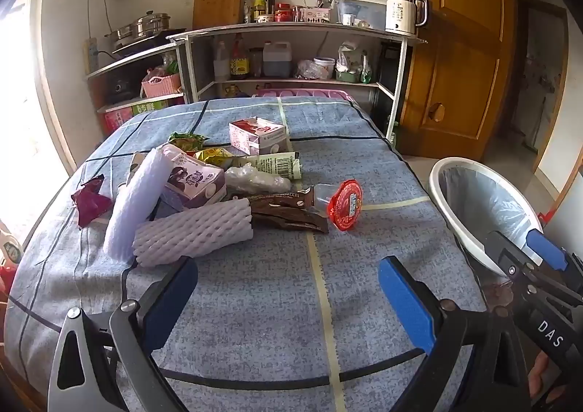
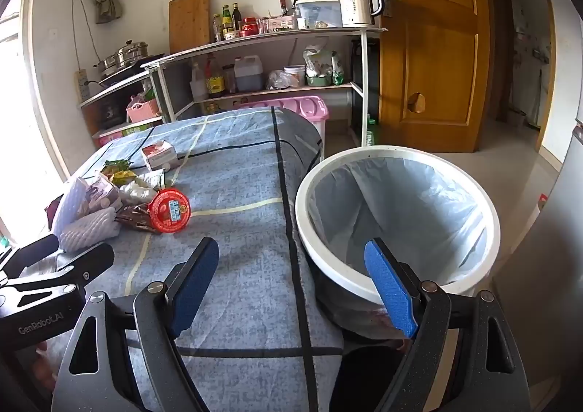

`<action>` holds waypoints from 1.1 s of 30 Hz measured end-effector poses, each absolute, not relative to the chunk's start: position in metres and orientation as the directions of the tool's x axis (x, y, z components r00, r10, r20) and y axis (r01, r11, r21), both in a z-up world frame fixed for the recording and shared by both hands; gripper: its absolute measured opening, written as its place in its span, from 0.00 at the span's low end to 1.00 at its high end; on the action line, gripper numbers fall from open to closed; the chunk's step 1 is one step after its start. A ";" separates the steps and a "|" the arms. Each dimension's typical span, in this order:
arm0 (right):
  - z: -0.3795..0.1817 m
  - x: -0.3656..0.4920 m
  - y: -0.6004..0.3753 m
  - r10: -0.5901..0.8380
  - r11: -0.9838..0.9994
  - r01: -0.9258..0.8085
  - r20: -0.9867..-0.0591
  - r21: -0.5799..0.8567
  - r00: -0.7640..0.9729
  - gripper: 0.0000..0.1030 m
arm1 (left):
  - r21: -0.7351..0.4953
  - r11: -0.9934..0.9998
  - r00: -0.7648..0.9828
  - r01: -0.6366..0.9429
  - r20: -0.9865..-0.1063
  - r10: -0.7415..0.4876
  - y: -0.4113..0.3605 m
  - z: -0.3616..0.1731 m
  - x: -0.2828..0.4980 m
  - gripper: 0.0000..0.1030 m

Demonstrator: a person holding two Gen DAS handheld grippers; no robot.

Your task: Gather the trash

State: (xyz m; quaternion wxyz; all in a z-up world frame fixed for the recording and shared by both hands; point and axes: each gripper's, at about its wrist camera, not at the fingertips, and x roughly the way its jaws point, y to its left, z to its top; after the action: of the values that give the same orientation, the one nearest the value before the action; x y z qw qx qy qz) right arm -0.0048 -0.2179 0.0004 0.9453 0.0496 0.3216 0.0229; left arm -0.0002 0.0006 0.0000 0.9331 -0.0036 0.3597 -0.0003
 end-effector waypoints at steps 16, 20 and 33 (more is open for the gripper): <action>0.008 -0.009 -0.213 0.083 0.993 -0.015 -0.601 0.116 0.795 0.80 | -0.002 0.999 0.753 -0.044 -0.658 0.032 0.006 0.009 -0.009 0.98; 0.007 -0.010 -0.213 0.085 0.993 -0.016 -0.603 0.118 0.793 0.80 | -0.003 0.999 0.753 -0.047 -0.657 0.034 0.007 0.009 -0.009 0.98; 0.005 -0.010 -0.214 0.087 0.993 -0.017 -0.604 0.121 0.792 0.80 | -0.003 0.999 0.756 -0.050 -0.654 0.035 0.008 0.011 -0.012 0.98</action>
State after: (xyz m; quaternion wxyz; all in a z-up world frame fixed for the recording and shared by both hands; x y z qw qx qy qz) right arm -0.0101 -0.2139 0.0054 0.9450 0.0544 0.3214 0.0276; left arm -0.0118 0.0082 0.0109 0.9368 -0.0103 0.3488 0.0228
